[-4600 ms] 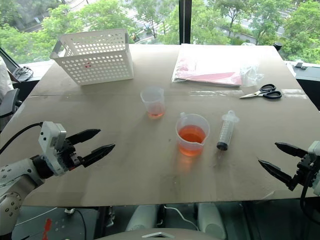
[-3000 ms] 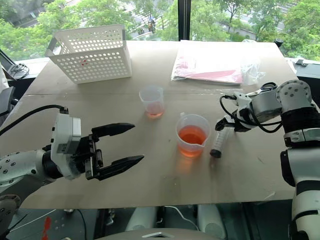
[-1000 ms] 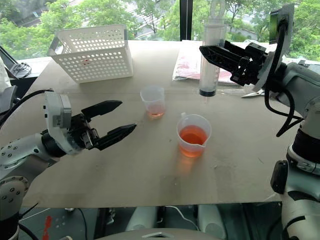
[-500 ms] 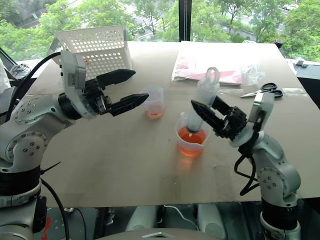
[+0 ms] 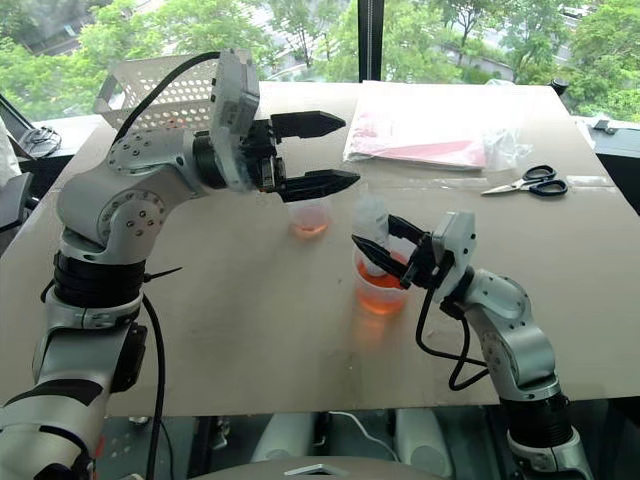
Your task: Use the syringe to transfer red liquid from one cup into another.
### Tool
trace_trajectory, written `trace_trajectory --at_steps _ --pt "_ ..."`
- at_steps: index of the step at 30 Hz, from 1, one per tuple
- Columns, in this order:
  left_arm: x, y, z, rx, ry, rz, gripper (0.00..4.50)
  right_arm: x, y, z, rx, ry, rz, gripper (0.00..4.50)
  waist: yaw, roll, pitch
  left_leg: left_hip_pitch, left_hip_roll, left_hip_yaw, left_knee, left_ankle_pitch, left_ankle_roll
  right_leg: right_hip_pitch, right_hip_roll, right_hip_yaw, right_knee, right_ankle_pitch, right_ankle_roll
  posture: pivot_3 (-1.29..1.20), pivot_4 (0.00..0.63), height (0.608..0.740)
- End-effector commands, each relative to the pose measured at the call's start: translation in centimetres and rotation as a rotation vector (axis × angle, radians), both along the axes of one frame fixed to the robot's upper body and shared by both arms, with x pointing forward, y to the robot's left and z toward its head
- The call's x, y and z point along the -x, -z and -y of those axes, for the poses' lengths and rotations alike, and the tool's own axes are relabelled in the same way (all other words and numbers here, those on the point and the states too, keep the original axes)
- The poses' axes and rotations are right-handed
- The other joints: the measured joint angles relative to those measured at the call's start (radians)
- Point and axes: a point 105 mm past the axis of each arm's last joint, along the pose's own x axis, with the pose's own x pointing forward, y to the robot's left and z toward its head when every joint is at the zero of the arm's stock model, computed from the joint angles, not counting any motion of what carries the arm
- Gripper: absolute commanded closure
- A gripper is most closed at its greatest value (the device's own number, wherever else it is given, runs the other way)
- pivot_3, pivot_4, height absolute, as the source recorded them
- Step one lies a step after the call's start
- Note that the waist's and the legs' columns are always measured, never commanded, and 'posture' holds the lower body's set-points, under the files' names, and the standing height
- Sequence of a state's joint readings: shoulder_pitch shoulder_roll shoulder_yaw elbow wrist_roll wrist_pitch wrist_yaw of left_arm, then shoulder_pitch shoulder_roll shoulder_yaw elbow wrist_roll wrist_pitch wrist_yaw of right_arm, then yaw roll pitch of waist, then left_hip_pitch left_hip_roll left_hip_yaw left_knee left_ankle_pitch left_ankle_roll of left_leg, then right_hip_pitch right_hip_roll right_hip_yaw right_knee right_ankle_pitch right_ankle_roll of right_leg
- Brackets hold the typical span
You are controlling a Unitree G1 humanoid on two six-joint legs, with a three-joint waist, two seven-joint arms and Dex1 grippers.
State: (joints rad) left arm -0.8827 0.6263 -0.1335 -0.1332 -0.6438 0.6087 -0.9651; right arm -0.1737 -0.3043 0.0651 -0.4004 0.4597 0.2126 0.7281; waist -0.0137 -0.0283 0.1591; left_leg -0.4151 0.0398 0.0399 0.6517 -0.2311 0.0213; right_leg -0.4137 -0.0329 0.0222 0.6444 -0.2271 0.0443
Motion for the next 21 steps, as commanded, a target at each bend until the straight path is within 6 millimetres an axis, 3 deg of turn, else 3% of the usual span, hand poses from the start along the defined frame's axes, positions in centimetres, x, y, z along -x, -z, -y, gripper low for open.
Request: trace_trajectory --at_steps 1,11,18,19,21 --pt "0.3 -0.5 0.3 -0.011 0.028 0.065 0.00 0.6 -1.9 0.0 -0.055 -0.006 0.059 3.04 0.001 0.000 0.000 0.000 0.000 0.000 0.000 0.000 0.000 0.000 0.000 0.000 0.000 0.000 0.000 0.00 0.150 0.740" --pt "-0.3 0.3 1.2 -0.026 0.041 0.091 0.00 1.0 -1.9 -0.2 -0.054 -0.018 0.049 3.04 0.003 0.000 0.000 0.000 0.000 0.000 0.001 0.000 0.000 0.000 0.000 0.000 0.000 0.000 0.000 0.00 0.150 0.740" --pt "-0.1 -0.2 2.2 0.007 0.064 0.102 3.01 1.1 -1.5 -0.4 -0.044 -0.030 0.038 3.04 0.002 0.000 0.000 -0.001 0.000 0.000 0.001 0.000 0.000 0.000 0.000 0.000 0.000 0.000 0.000 0.00 0.150 0.740" --pt "0.0 -0.3 2.3 0.006 0.071 0.103 3.65 1.1 -1.5 -0.4 -0.042 -0.030 0.036 3.04 0.002 0.000 0.000 -0.001 0.000 0.000 0.001 0.000 0.000 0.000 0.000 0.000 0.000 0.000 0.000 0.00 0.150 0.740" --pt "0.2 -0.3 2.4 0.007 0.081 0.106 4.25 1.0 -1.3 -0.4 -0.040 -0.031 0.034 3.04 0.002 0.000 0.000 0.000 0.000 0.000 0.001 0.000 0.000 0.000 0.000 0.000 0.000 0.000 0.000 0.00 0.150 0.740"
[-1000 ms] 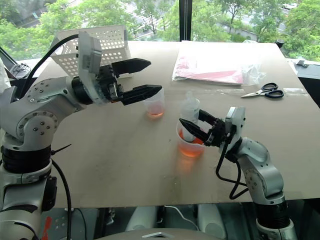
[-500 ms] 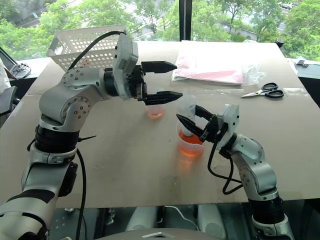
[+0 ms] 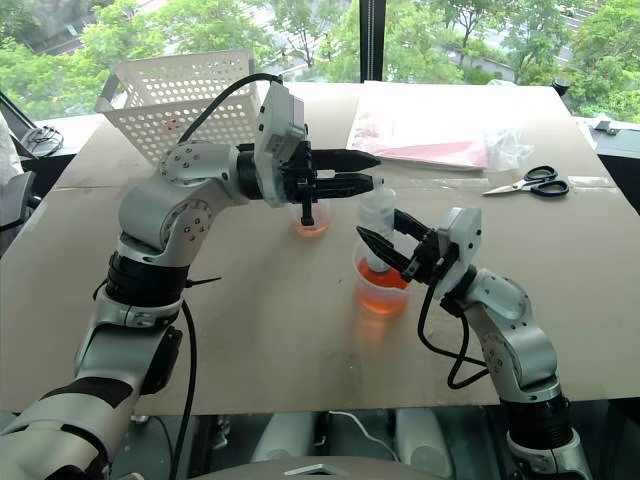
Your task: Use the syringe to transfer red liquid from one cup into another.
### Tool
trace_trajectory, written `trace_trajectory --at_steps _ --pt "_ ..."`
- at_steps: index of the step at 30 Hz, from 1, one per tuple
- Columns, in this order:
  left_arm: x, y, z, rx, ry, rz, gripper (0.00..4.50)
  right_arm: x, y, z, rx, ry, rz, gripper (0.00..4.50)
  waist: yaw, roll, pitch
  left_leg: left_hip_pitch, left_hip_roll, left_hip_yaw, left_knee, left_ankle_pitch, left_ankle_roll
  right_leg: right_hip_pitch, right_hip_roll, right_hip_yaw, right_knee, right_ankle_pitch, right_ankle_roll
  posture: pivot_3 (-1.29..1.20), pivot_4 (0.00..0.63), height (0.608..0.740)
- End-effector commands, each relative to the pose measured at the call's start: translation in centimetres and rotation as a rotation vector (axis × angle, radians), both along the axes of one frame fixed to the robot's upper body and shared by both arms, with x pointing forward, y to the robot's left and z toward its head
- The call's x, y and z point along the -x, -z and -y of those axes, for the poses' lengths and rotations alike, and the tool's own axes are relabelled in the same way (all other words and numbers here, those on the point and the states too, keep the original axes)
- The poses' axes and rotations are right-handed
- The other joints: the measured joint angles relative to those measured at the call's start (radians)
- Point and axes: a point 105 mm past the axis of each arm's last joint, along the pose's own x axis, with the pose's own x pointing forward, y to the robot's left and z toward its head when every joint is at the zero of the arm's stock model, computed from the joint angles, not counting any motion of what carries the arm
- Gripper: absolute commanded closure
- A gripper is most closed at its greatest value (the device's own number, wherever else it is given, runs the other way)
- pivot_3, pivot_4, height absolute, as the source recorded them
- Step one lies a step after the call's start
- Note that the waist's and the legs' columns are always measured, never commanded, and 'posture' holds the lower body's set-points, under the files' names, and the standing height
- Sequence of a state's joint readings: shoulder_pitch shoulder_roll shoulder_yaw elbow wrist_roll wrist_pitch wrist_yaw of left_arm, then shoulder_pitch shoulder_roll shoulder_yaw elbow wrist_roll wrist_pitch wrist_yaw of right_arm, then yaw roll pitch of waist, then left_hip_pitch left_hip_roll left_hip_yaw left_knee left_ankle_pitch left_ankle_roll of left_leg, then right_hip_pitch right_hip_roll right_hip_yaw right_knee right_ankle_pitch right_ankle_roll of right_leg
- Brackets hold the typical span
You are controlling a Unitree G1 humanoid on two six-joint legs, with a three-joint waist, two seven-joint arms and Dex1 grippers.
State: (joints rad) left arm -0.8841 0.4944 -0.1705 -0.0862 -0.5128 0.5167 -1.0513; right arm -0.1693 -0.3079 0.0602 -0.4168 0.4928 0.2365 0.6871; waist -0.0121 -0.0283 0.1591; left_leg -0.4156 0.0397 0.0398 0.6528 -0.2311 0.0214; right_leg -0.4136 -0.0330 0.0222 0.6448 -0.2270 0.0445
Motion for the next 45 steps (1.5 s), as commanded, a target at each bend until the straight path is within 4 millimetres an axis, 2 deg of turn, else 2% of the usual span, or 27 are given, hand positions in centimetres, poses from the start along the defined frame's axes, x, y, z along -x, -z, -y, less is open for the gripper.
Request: trace_trajectory --at_steps 1,9,20,39,43,45 --pt "0.2 -1.6 -0.1 0.022 -0.009 0.064 4.48 1.1 -1.1 -0.6 -0.010 -0.052 0.057 3.04 0.000 0.000 0.000 0.000 0.000 0.000 0.000 0.000 0.000 0.000 0.000 0.000 0.000 0.000 0.000 0.00 0.150 0.740" --pt "-0.4 -3.7 -0.2 0.056 -0.025 0.123 4.50 1.0 0.0 -0.4 -0.003 -0.049 0.018 3.04 0.002 0.000 0.000 0.000 0.000 0.000 0.000 0.000 0.000 0.000 0.000 0.000 0.000 0.000 0.000 0.00 0.150 0.740" --pt "-0.8 -4.8 -0.4 0.073 -0.038 0.150 4.50 1.1 0.4 -0.6 0.010 -0.056 -0.007 3.04 0.000 0.000 0.000 0.000 0.000 -0.001 0.000 0.000 0.000 0.000 0.000 0.000 0.001 0.000 0.000 0.00 0.150 0.740" --pt "-1.0 -4.6 -0.7 0.065 -0.042 0.151 4.50 1.0 0.3 -0.7 0.008 -0.058 -0.008 3.04 0.000 0.000 0.000 0.000 0.000 -0.001 0.000 0.000 0.000 0.000 0.000 0.000 0.001 0.000 0.000 0.00 0.150 0.740" --pt "-0.7 -4.0 -0.9 0.090 -0.022 0.097 4.50 0.9 -1.2 -0.6 -0.046 -0.055 0.021 3.04 -0.001 0.000 0.000 0.000 0.000 -0.001 0.000 0.000 0.000 0.000 0.000 0.000 0.001 0.000 0.000 0.00 0.150 0.740" --pt "-0.4 -3.7 -1.1 0.095 -0.012 0.061 3.90 0.9 -2.0 -0.5 -0.069 -0.055 0.030 3.04 -0.002 0.000 0.000 0.000 0.000 0.000 0.001 0.000 0.000 0.000 0.000 0.000 0.001 0.000 0.000 0.00 0.150 0.740"
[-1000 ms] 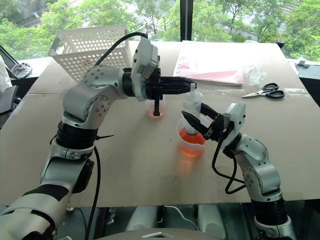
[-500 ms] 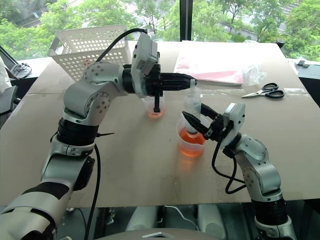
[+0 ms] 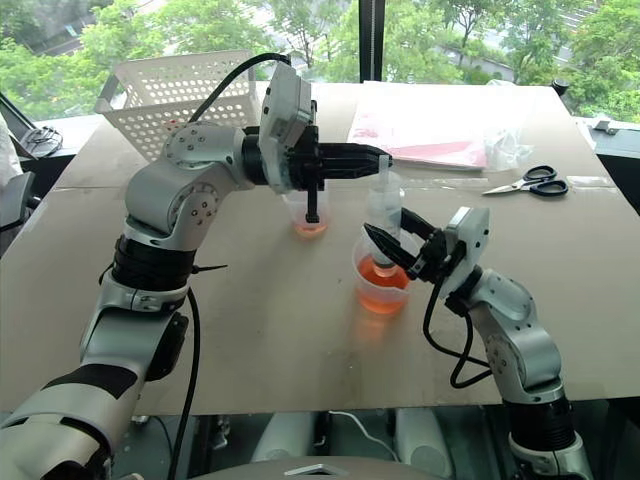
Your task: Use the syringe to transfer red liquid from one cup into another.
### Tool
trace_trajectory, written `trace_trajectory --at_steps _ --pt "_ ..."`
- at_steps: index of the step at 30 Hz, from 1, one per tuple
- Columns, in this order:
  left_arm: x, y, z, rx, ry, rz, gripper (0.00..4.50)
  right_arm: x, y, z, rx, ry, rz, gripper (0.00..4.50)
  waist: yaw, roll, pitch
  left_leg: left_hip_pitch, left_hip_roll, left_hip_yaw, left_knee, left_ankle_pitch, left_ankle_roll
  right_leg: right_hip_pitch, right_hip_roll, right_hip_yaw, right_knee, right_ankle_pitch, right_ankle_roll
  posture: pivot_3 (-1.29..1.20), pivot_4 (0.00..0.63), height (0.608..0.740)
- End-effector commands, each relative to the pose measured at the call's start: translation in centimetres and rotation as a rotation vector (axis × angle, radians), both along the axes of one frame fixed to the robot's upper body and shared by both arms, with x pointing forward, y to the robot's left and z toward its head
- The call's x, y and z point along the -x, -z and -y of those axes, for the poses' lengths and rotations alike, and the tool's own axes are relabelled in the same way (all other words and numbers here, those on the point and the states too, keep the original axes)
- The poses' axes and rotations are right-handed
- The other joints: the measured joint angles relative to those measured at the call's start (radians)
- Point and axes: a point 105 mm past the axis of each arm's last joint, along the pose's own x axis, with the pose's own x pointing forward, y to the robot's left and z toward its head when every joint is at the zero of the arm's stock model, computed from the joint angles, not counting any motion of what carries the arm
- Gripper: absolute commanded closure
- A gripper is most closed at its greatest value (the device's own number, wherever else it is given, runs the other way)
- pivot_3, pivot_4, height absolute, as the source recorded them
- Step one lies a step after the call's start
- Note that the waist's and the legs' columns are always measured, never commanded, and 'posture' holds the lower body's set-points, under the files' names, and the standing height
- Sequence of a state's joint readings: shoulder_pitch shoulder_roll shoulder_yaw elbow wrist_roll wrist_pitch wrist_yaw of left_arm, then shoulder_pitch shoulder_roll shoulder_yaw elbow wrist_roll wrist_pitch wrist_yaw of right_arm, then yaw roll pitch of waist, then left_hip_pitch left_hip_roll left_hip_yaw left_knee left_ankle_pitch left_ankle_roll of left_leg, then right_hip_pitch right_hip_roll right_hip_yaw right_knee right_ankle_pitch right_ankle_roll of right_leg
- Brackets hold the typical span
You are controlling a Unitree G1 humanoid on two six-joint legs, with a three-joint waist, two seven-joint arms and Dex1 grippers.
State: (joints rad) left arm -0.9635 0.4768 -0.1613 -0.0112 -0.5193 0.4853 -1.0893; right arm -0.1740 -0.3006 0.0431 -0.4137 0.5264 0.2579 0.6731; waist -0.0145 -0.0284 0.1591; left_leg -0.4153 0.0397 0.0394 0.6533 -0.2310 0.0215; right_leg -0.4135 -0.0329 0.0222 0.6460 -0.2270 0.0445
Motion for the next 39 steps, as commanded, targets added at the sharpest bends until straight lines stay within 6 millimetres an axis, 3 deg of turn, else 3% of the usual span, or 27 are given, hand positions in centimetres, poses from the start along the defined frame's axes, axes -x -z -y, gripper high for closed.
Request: trace_trajectory --at_steps 1,7,20,31,34,39 --pt "0.0 -1.8 -1.5 0.079 -0.054 0.018 3.65 1.2 -2.2 -0.7 -0.044 -0.064 0.060 3.04 0.000 0.000 0.000 0.000 0.000 0.000 0.000 0.000 0.000 0.000 0.000 0.000 0.000 0.000 0.000 0.00 0.150 0.740" --pt "0.4 -2.3 -3.1 0.145 -0.100 -0.055 0.90 1.9 -4.5 -0.1 -0.105 -0.074 0.073 3.04 0.002 0.000 0.000 0.000 0.000 -0.001 0.000 0.000 0.000 0.000 0.000 -0.001 0.001 0.000 0.000 0.00 0.150 0.740" --pt "0.3 -1.8 -5.9 0.258 -0.274 -0.158 0.87 1.8 -7.8 1.9 -0.222 -0.065 0.073 3.04 0.002 0.000 0.000 0.000 0.000 -0.005 0.000 0.000 0.000 0.000 0.000 -0.001 0.001 0.000 0.000 0.00 0.150 0.740" --pt "-0.6 -1.7 -7.5 0.343 -0.396 -0.191 0.87 1.8 -7.6 2.5 -0.232 -0.098 0.016 3.04 0.003 0.000 0.000 0.000 0.000 -0.005 0.000 0.000 0.000 0.000 -0.001 -0.001 0.001 0.000 0.000 0.00 0.150 0.740" --pt "-1.2 -2.0 -8.3 0.378 -0.458 -0.194 0.87 1.9 -8.8 2.2 -0.244 -0.133 0.042 3.04 0.003 0.000 0.000 0.000 0.000 -0.005 0.000 0.000 0.000 0.000 -0.001 -0.001 0.001 0.000 0.000 0.00 0.150 0.740" --pt "-3.2 -2.0 -12.5 0.430 -0.688 -0.170 0.87 1.0 -12.3 -0.6 -0.294 -0.259 0.078 3.04 -0.008 0.000 0.000 0.002 0.000 -0.005 0.000 0.000 0.000 0.000 0.000 0.001 0.004 0.000 0.000 0.00 0.150 0.740"
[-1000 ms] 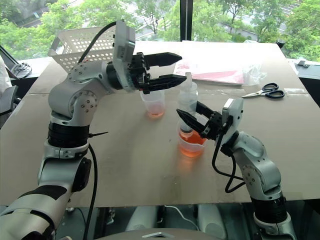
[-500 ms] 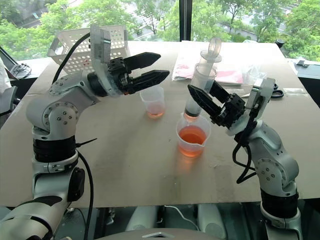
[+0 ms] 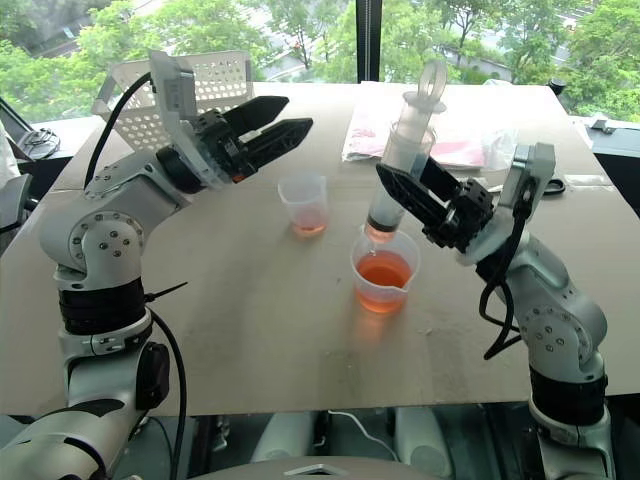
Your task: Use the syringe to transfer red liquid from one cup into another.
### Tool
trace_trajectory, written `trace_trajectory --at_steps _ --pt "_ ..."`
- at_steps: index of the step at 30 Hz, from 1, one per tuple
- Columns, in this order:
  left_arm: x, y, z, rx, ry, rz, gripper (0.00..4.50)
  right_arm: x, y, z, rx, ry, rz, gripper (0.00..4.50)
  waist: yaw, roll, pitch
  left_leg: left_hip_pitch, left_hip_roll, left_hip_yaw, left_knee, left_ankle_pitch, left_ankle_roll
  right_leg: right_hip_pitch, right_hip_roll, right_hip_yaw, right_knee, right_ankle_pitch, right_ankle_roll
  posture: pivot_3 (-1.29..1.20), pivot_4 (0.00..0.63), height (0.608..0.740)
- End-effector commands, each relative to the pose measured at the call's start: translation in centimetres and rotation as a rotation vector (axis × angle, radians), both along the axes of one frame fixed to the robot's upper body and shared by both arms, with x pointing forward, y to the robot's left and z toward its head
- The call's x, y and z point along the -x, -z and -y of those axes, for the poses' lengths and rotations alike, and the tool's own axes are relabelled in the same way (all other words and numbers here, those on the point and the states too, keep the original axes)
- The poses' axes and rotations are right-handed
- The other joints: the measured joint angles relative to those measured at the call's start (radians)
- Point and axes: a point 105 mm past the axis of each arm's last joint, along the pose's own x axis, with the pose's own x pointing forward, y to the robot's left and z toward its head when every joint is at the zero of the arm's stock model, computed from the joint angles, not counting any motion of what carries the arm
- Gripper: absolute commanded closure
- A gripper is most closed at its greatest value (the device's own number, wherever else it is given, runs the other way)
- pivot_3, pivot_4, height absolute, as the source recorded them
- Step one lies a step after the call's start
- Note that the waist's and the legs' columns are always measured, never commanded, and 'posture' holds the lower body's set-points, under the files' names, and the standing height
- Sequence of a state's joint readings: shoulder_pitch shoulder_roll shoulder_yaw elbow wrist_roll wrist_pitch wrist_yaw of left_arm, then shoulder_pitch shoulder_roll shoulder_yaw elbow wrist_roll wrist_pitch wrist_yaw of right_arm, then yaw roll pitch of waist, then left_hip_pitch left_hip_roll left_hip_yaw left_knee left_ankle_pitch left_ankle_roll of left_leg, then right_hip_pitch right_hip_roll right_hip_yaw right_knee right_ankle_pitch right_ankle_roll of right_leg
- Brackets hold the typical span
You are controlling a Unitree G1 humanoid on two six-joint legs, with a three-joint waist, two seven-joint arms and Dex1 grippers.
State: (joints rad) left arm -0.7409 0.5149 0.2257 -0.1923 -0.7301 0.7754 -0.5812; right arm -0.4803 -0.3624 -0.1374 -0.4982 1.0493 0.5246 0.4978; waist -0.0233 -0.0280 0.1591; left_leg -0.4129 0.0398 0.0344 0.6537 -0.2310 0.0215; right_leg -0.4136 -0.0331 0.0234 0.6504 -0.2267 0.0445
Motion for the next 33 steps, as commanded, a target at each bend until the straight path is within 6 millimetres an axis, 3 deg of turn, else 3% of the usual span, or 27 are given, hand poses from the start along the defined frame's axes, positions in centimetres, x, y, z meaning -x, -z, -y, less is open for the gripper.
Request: trace_trajectory --at_steps 1,4,8,12,16,21,27,33 --pt "-0.7 -0.9 -3.5 0.003 -0.179 0.043 0.87 -0.5 -2.3 -2.5 -0.024 -0.071 0.048 3.04 0.001 0.000 0.000 0.000 0.000 0.000 0.000 0.000 0.000 0.000 0.000 -0.001 0.001 0.000 0.000 0.00 0.150 0.740" --pt "-1.0 -0.5 -5.4 -0.024 -0.280 0.045 0.87 -2.4 -3.5 -5.3 -0.031 -0.072 0.078 3.04 -0.006 0.000 0.000 0.000 0.001 0.001 0.000 0.000 0.000 0.000 0.001 -0.002 0.003 0.000 0.000 0.00 0.150 0.740" --pt "-1.0 -0.7 -6.8 -0.037 -0.353 0.065 0.87 -4.9 -3.5 -8.1 -0.039 -0.006 0.106 3.04 0.001 0.000 0.000 -0.002 0.000 0.001 0.000 0.000 0.000 -0.002 0.000 -0.005 0.003 0.000 -0.001 0.00 0.150 0.740" --pt "-0.7 -1.3 -8.0 -0.057 -0.408 0.091 0.87 -8.2 -1.6 -10.7 -0.010 0.127 0.088 3.04 0.008 0.000 0.000 -0.003 -0.001 0.001 0.000 0.000 0.000 -0.002 -0.002 -0.004 0.000 0.000 0.000 0.00 0.150 0.740" --pt "-0.2 -1.7 -8.4 -0.111 -0.425 0.116 0.87 -9.8 0.9 -12.8 0.075 0.207 0.095 3.04 0.009 0.000 0.000 -0.003 -0.001 0.003 -0.001 0.000 -0.001 -0.002 -0.003 -0.004 -0.001 0.000 0.000 0.00 0.150 0.740" --pt "0.1 -2.9 -8.4 -0.190 -0.407 0.165 0.87 -10.7 2.8 -13.9 0.160 0.255 0.096 3.04 0.002 -0.001 0.000 -0.003 -0.001 0.002 -0.002 0.000 -0.001 -0.002 -0.003 -0.004 0.000 0.000 0.000 0.00 0.150 0.740" --pt "0.3 -3.3 -6.3 -0.367 -0.229 0.224 0.87 -11.2 3.8 -14.6 0.222 0.256 0.102 3.04 -0.013 -0.002 -0.001 -0.001 0.000 0.001 -0.003 0.002 -0.004 -0.002 -0.002 -0.005 0.004 0.000 -0.001 0.00 0.150 0.740" --pt "-1.1 -4.6 -5.6 -0.453 -0.115 0.263 0.87 -10.3 2.9 -15.5 0.221 0.169 0.135 3.04 -0.019 -0.002 -0.001 -0.001 -0.001 0.001 -0.003 0.002 -0.004 -0.002 -0.001 -0.006 0.005 0.000 -0.001 0.00 0.150 0.740"
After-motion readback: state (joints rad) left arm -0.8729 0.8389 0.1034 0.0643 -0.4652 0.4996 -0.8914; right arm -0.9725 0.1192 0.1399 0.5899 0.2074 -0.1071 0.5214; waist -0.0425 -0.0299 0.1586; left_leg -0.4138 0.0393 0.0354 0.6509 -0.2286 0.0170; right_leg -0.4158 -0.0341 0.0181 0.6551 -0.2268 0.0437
